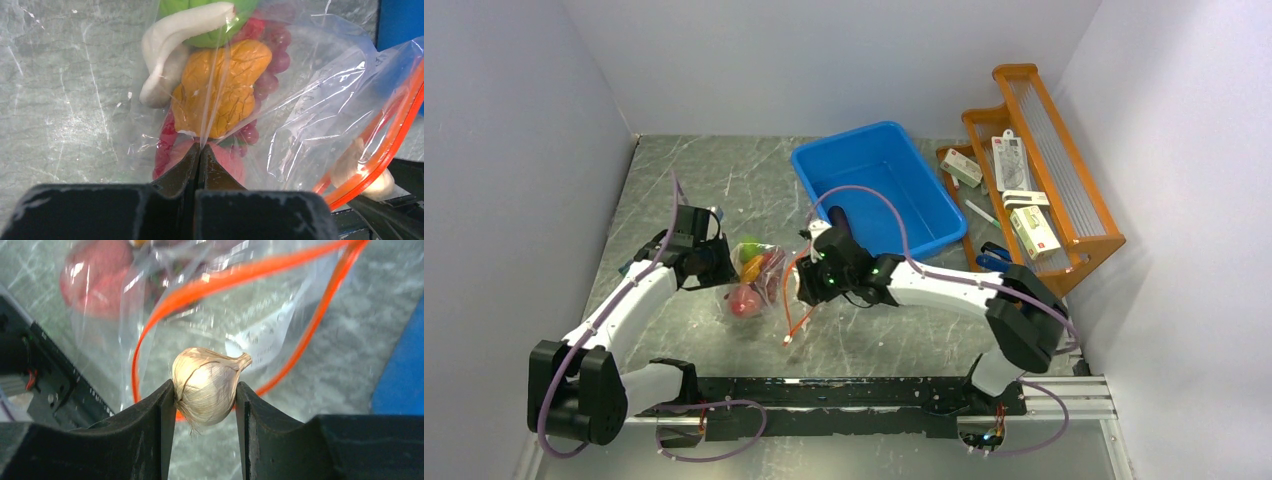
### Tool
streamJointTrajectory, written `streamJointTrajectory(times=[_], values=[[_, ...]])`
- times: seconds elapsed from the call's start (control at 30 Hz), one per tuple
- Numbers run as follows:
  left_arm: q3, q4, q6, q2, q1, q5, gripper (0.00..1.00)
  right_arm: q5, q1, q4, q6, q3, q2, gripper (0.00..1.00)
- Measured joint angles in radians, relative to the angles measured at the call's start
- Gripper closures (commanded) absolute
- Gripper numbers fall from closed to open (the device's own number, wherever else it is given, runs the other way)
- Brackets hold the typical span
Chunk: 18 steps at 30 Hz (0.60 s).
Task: Open the zip-top bag and remove the fake food
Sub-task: Pick up the fake vegetable from the zipper food storage bag, then place the fake vegetable in the bin.
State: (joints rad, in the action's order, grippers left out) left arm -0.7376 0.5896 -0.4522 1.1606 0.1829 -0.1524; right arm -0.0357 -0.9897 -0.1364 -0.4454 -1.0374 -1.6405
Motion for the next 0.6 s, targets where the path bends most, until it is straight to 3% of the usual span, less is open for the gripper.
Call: streamJointTrajectory(times=[0.17, 0.37, 0.6], values=[[0.000, 0.000, 0.000, 0.000, 0.018, 0.003, 0.93, -0.033, -0.001, -0.006, 0.001, 0.145, 0.192, 0.70], [0.000, 0.000, 0.000, -0.004, 0.023, 0.010, 0.93, 0.005, -0.001, -0.024, 0.023, 0.165, 0.397, 0.71], [0.000, 0.000, -0.001, -0.009, 0.031, 0.018, 0.93, 0.248, -0.001, -0.070, 0.064, 0.165, 0.568, 0.70]])
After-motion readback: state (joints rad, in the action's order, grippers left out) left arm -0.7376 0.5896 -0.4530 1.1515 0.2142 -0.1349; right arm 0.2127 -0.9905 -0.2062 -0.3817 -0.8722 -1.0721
